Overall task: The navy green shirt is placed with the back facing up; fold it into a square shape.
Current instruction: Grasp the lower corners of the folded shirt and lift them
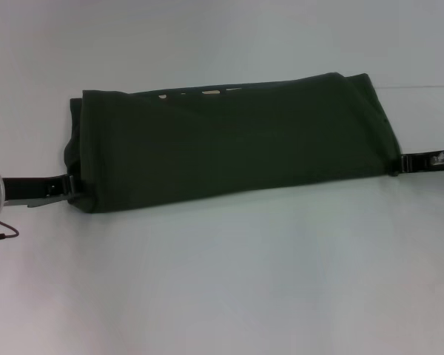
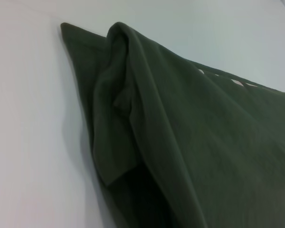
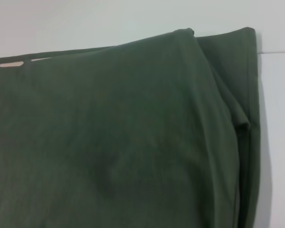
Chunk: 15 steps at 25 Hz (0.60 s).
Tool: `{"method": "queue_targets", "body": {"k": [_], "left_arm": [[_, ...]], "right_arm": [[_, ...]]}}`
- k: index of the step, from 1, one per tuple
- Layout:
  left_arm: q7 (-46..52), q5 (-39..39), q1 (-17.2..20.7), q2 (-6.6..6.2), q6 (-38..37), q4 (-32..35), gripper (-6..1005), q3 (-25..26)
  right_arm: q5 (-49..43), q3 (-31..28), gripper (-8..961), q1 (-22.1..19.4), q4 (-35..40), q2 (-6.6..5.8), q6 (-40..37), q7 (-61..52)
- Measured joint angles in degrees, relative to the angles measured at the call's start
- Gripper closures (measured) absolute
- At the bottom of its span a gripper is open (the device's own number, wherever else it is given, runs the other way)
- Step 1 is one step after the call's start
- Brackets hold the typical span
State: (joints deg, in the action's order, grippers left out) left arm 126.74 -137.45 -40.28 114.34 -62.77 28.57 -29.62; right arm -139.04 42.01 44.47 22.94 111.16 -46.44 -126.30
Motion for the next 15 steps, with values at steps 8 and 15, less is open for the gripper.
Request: {"method": "queue_targets", "body": {"k": [8, 15], "left_arm": [[-0.04, 0.00, -0.05, 0.00, -0.66, 0.05, 987, 0.00], [-0.02, -0.08, 0.15, -0.43, -4.00, 1.43, 986, 0.04]], "right_arm": [[0.06, -0.34, 917, -0.99, 0.44, -0.43, -1.15, -0.24], [1.05, -0.67, 923, -2.86, 2.40, -1.05, -4.34, -0.26]]}}
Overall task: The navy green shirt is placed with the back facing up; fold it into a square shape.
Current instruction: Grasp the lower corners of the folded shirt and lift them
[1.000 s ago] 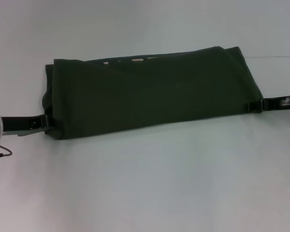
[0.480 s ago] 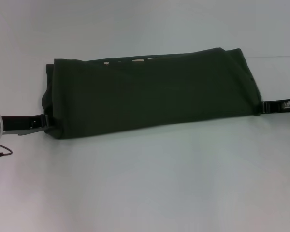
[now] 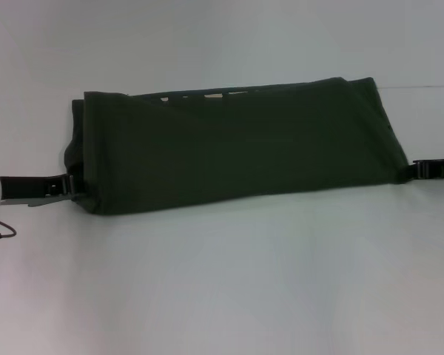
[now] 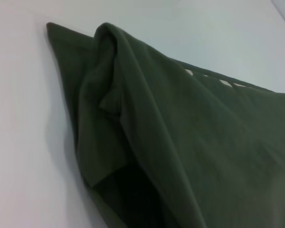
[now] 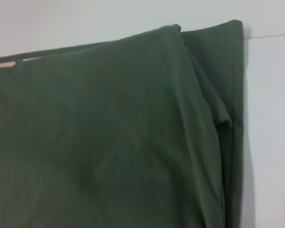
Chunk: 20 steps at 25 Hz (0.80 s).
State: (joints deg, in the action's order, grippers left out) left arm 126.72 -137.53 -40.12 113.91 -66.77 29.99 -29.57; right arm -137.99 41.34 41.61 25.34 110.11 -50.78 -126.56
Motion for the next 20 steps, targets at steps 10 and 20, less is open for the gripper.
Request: {"method": "queue_targets", "body": {"k": [10, 20], "left_arm": [[1.74, -2.79, 0.46, -1.38, -10.09, 3.39, 987, 0.92], [4.31, -9.04, 0.18, -2.80, -20.68, 6.35, 987, 3.56]], "right_arm": [[0.98, -4.60, 922, -6.17, 9.59, 0.06, -15.29, -0.46], [0.97, -10.00, 921, -14.80, 21.20, 2.40, -29.45, -0.91]]}}
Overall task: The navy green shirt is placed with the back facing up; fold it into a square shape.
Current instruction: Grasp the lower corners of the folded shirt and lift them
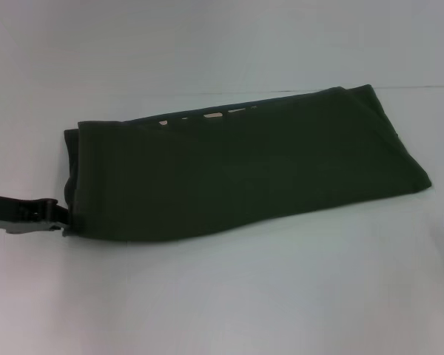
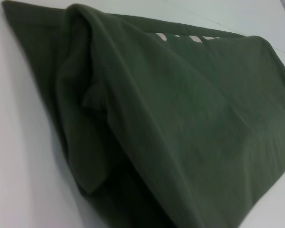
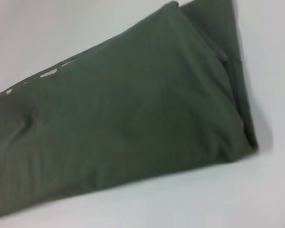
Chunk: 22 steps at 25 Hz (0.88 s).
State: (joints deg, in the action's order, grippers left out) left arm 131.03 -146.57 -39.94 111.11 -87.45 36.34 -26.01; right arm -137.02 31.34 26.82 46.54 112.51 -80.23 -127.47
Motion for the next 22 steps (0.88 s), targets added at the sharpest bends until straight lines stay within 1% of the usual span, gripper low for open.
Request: {"method": "queue_targets", "body": {"k": [3, 6, 9, 12, 14, 15, 17, 19, 22], "left_arm": [[0.04, -0.13, -0.25, -0.26, 0.63, 0.06, 987, 0.90], [0.05, 0.01, -0.85, -0.35, 1.60, -0.13, 987, 0.90], [0.07, 0.06, -1.15, -0.37, 2.18, -0.22, 988, 0.83], [0.08, 0.30, -1.08, -0.35, 2.99, -0.29, 988, 1.01], [0.09, 0.31, -1.04, -0.27, 3.33, -0.31, 988, 1.02], [0.09, 0.32, -1.03, -0.23, 3.46, -0.31, 988, 1.03], [0.10, 0.33, -1.02, -0.15, 3.66, -0.31, 987, 1.05], [0.09, 0.33, -1.01, -0.01, 3.88, -0.31, 987, 1.05], [0.05, 0.34, -0.98, 0.06, 3.95, -0.36, 987, 1.06]], "right_arm": [[0.11, -0.94, 918, 0.06, 0.21, 0.20, -0.30, 1.06], [0.25, -1.42, 916, 1.86, -0.20, 0.07, 1.02, 1.36], [-0.05, -1.09, 901, 4.90, -2.13, -1.03, 3.07, 1.15], [-1.86, 0.17, 862, 8.85, -5.74, -2.80, 5.33, 1.11], [-4.06, 1.33, 836, 11.09, -7.70, -3.39, 7.15, 1.04], [-5.19, 1.71, 798, 12.03, -8.27, -3.54, 8.04, 0.93], [-7.84, 2.02, 723, 13.64, -8.70, -3.44, 9.66, 0.40], [-10.36, 2.33, 648, 14.82, -8.78, -3.05, 11.03, -0.61], [-12.98, 3.68, 583, 15.85, -9.68, -2.67, 13.58, -2.12]]}}
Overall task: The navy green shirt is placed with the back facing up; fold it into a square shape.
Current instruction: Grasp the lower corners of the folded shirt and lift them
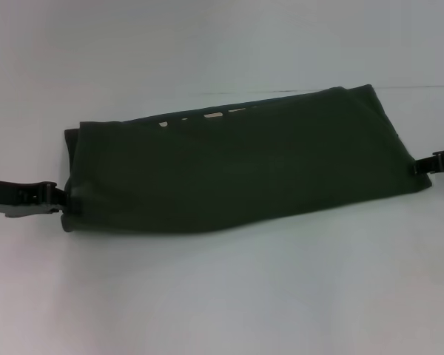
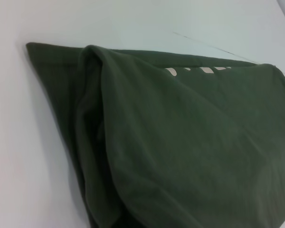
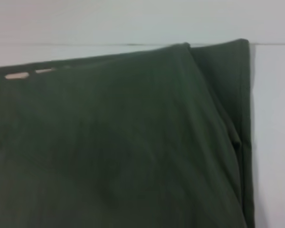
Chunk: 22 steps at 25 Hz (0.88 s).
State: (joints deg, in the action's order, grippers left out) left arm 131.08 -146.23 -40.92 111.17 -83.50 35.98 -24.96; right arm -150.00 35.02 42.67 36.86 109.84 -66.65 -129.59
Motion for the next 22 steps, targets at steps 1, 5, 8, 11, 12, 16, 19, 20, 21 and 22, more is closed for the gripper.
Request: {"method": "queue_targets", "body": {"k": [1, 5, 8, 11, 12, 16, 19, 20, 21, 22], "left_arm": [[-0.03, 0.12, 0.07, 0.00, 0.04, -0.02, 987, 0.00], [-0.12, 0.42, 0.20, 0.01, 0.09, -0.03, 986, 0.00], [-0.11, 0.43, 0.22, 0.01, 0.10, -0.03, 986, 0.00], [-0.11, 0.42, 0.23, 0.01, 0.10, -0.03, 986, 0.00], [-0.11, 0.43, 0.23, 0.01, 0.09, -0.03, 986, 0.00], [-0.16, 0.49, 0.22, 0.01, 0.09, -0.18, 985, 0.00], [-0.17, 0.52, 0.06, 0.01, 0.09, -0.36, 985, 0.00], [-0.18, 0.52, 0.04, 0.01, 0.09, -0.37, 985, 0.00], [-0.18, 0.52, 0.00, 0.01, 0.09, -0.38, 985, 0.00], [-0.18, 0.52, -0.02, 0.01, 0.09, -0.38, 985, 0.00]], "right_arm": [[-0.36, 0.55, 561, 0.12, -0.70, 0.08, 0.93, -0.22], [-0.56, 1.86, 473, 0.43, -2.70, 0.30, 3.75, -0.32], [-0.72, 2.42, 408, 0.52, -3.41, 0.43, 5.33, -0.34], [-0.74, 2.52, 367, 0.39, -3.47, 0.55, 6.19, -0.31], [-0.75, 2.54, 354, 0.35, -3.47, 0.62, 6.46, -0.23], [-0.78, 2.69, 341, 0.30, -3.50, 1.05, 7.55, 0.11], [-0.89, 2.94, 343, 0.30, -3.56, 1.29, 8.21, 0.17], [-0.94, 3.08, 343, 0.30, -3.62, 1.35, 8.41, 0.18], [-0.96, 3.24, 343, 0.31, -3.77, 1.40, 8.76, 0.19], [-0.99, 3.42, 344, 0.33, -4.09, 1.45, 9.19, 0.19]]}}
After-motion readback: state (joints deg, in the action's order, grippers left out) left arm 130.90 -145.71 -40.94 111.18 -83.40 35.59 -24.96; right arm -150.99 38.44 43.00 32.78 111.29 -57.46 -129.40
